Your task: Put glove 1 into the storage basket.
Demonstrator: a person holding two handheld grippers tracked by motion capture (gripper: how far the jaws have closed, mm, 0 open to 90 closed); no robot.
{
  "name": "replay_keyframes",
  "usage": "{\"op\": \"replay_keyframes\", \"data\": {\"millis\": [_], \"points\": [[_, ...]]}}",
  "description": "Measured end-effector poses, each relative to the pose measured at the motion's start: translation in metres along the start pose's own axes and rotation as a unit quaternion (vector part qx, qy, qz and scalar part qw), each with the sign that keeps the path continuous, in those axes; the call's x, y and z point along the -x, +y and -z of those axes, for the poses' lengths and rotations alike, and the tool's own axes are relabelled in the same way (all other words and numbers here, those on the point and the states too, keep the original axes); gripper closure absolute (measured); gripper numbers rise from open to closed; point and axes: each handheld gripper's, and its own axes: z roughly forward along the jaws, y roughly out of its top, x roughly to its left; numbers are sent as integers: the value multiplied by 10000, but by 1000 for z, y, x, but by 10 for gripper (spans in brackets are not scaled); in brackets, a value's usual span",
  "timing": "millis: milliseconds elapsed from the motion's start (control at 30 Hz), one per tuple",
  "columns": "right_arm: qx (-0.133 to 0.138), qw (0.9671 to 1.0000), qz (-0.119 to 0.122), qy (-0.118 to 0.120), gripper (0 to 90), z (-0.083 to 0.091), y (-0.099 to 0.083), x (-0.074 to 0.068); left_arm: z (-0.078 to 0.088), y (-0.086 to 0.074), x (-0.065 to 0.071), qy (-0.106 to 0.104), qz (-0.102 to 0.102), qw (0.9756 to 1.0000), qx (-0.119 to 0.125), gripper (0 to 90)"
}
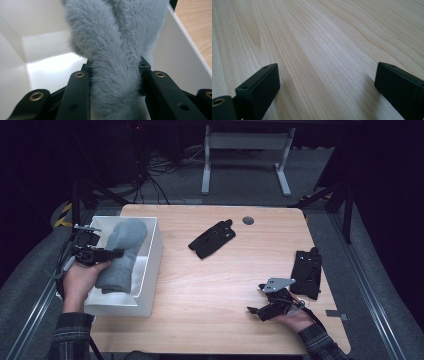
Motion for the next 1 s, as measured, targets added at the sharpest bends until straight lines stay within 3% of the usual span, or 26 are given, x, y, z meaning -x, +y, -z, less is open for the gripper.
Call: {"op": "replay_keyframes", "data": {"millis": [333, 667, 800, 1000], "points": [[0, 10000, -1, 0, 65, 0, 0, 0, -36, -13, -15, 36, 90, 9992, -381, 662], [0, 10000, -1, -1, 64, 0, 0, 0, -56, -23, -32, 56, 274, 9976, -626, 616], [0, 10000, -2, -2, 65, 0, 0, 0, -60, -27, -36, 89, 337, 9973, -648, 520], [0, 10000, -2, -1, 64, 0, 0, 0, -58, -22, -30, 333, 284, 9982, -419, 260]]}}
